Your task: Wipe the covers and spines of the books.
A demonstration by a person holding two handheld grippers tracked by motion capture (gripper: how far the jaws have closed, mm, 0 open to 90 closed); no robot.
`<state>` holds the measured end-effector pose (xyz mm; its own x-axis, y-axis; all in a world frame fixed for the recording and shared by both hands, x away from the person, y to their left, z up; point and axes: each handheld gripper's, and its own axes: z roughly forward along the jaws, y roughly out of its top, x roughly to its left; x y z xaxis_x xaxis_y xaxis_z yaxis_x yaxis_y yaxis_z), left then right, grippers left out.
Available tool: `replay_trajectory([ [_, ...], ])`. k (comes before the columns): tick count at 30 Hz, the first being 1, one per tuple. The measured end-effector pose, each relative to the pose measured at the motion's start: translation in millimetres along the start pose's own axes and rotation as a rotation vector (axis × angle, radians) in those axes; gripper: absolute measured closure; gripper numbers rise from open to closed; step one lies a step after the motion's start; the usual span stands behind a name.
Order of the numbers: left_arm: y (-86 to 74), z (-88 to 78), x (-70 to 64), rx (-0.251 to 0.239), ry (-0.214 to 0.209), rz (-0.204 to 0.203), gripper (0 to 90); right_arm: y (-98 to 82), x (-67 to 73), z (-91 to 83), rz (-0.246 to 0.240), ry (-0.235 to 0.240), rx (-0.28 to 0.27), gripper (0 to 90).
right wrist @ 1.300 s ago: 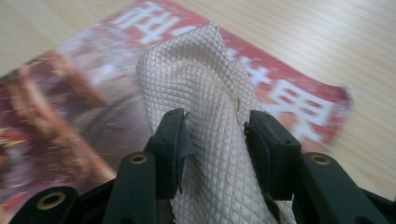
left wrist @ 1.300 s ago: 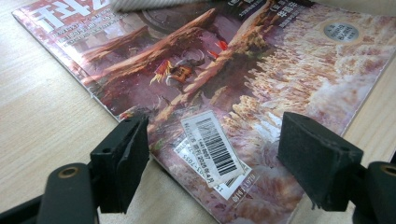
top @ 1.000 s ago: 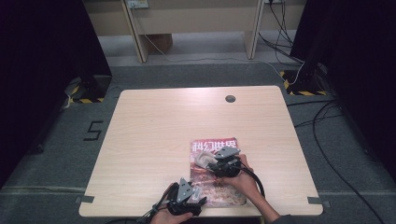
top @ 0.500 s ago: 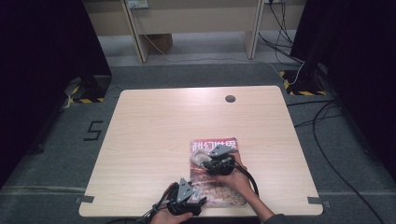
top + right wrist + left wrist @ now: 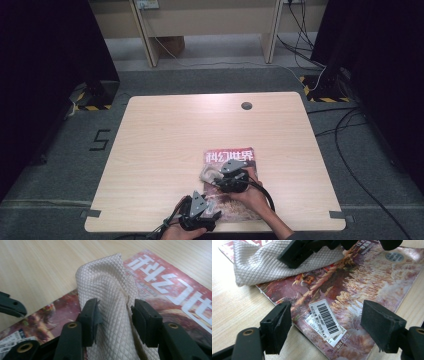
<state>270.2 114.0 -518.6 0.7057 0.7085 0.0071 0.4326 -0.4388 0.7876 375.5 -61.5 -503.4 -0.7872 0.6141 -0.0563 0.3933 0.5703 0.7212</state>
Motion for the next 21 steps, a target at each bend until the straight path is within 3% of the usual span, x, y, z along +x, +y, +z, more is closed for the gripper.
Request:
replay_trajectory([
  [2, 0.1, 0.0, 0.1, 0.001, -0.001, 0.002, 23.8, -0.9, -1.4, -0.6, 0.020, 0.001, 0.000, 56.4],
  [5, 0.0, -0.1, -0.1, 0.001, 0.000, -0.001, 23.9, -0.8, 1.9, -1.3, 0.009, -0.002, 0.003, 57.4],
  [10, 0.3, -0.8, -2.2, 0.002, 0.005, -0.011, 25.8, -3.8, 8.6, -3.8, 0.015, 0.064, 0.003, 57.4],
  [15, 0.5, -0.5, -1.3, 0.002, -0.002, -0.007, 25.8, -3.9, 6.3, -3.7, 0.008, 0.076, 0.002, 55.1],
  [17, 0.7, -0.5, -0.9, 0.004, -0.004, -0.004, 25.7, -3.9, 3.6, -3.5, 0.017, 0.076, 0.005, 54.6],
  [21, 0.7, -0.4, -0.5, 0.005, -0.006, -0.002, 25.6, -5.9, -13.1, -5.8, 0.032, 0.012, 0.010, 54.6],
])
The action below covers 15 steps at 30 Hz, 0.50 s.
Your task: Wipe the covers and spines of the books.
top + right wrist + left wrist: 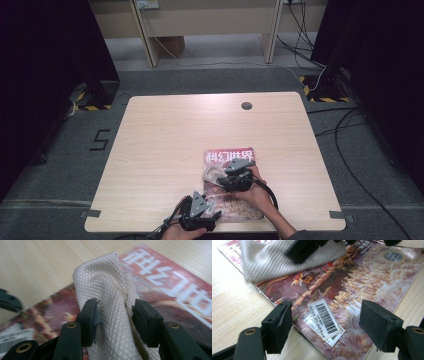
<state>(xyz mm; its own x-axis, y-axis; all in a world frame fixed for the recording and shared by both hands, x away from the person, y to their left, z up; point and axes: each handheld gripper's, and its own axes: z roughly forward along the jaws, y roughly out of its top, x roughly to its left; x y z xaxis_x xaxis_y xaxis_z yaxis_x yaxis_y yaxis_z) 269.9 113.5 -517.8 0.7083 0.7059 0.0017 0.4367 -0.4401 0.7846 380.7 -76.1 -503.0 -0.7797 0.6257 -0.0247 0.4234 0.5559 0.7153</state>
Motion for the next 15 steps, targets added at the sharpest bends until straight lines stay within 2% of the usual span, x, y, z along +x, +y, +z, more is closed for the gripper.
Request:
replay_trajectory([
  [15, 0.1, 0.5, 0.1, -0.003, -0.004, -0.005, 25.3, -19.2, -62.7, -20.3, 0.133, -0.148, 0.008, 54.2],
])
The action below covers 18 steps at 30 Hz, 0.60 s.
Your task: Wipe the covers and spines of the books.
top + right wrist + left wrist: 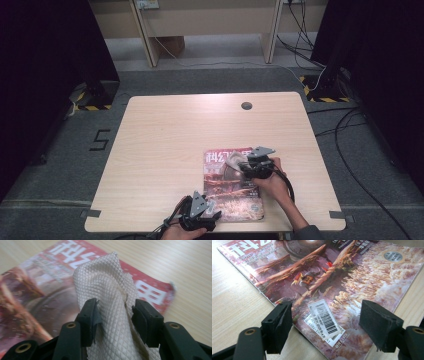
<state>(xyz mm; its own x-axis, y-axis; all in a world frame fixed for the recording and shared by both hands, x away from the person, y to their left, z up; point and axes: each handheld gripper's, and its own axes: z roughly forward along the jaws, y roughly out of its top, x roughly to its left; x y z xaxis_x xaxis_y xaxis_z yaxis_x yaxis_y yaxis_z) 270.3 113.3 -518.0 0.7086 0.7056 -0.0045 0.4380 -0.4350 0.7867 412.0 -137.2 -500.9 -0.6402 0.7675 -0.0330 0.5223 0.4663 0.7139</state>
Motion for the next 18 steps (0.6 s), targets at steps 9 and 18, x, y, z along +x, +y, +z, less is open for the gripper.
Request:
replay_trajectory([
  [9, -0.2, -0.2, -0.3, -0.001, 0.005, 0.006, 25.2, -7.5, -9.9, -7.0, 0.029, -0.029, -0.004, 56.3],
  [18, 0.0, 0.3, 0.3, 0.000, 0.002, -0.005, 24.3, -16.3, 20.1, -17.6, -0.036, 0.059, 0.003, 56.5],
])
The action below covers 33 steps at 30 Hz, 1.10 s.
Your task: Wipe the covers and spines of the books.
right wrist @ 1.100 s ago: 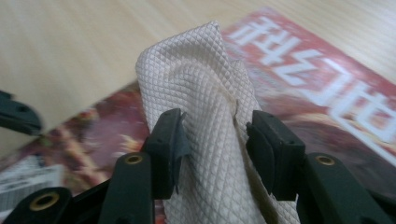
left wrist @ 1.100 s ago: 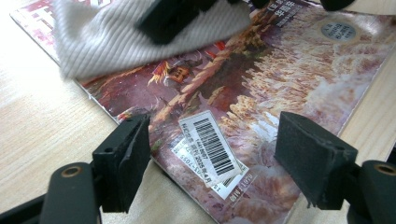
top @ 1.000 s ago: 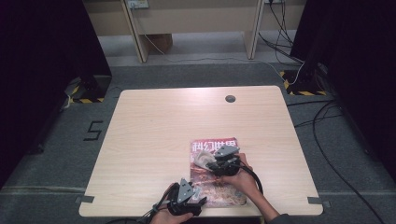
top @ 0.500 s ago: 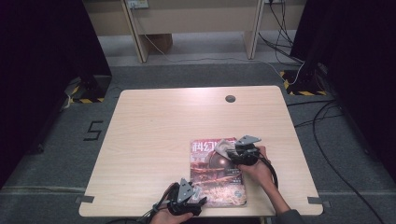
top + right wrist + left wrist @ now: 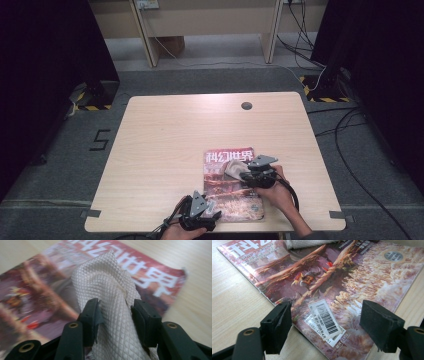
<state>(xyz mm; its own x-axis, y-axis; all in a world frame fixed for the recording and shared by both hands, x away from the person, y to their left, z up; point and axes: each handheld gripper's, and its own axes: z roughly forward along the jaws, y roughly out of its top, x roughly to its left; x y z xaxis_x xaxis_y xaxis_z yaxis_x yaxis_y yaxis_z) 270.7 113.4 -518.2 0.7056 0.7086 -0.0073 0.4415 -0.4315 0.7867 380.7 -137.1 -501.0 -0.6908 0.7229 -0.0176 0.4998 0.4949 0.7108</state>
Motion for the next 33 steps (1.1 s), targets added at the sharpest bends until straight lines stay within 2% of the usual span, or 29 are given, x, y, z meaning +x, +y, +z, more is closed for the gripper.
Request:
replay_trajectory([
  [6, -0.1, -0.1, -0.4, 0.000, 0.002, 0.002, 24.3, -1.9, 20.2, -1.9, -0.050, 0.057, -0.001, 56.6],
  [8, 0.5, -0.4, -0.4, 0.004, 0.005, 0.014, 24.4, -2.3, 21.7, -2.2, -0.057, 0.049, -0.004, 56.5],
  [11, 0.9, -0.2, -0.1, 0.008, 0.002, 0.003, 24.3, -2.1, 19.8, -1.4, -0.060, 0.048, -0.007, 54.0],
  [14, 1.8, -3.4, 1.1, 0.035, -0.004, 0.002, 22.9, -2.0, 17.3, -0.1, -0.036, 0.021, -0.015, 53.6],
  [17, 1.5, -7.2, 3.8, 0.053, -0.010, -0.023, 20.5, -0.6, 18.3, 0.5, -0.035, 0.001, -0.011, 53.8],
  [20, 0.6, -13.3, 6.0, 0.046, -0.011, -0.041, 20.3, 1.0, 24.8, 0.5, -0.053, -0.030, -0.005, 55.6],
  [22, -0.4, -16.3, 6.7, 0.039, -0.007, -0.060, 20.2, 3.0, 28.4, 2.1, -0.068, -0.034, -0.004, 55.7],
  [26, -3.1, -20.8, 4.7, 0.055, -0.008, -0.048, 20.1, 9.7, 38.8, 8.6, -0.081, -0.010, 0.000, 55.7],
  [33, -7.2, -27.9, 2.5, 0.068, -0.013, -0.040, 19.8, 20.5, 67.6, 19.4, -0.127, 0.046, -0.001, 55.9],
])
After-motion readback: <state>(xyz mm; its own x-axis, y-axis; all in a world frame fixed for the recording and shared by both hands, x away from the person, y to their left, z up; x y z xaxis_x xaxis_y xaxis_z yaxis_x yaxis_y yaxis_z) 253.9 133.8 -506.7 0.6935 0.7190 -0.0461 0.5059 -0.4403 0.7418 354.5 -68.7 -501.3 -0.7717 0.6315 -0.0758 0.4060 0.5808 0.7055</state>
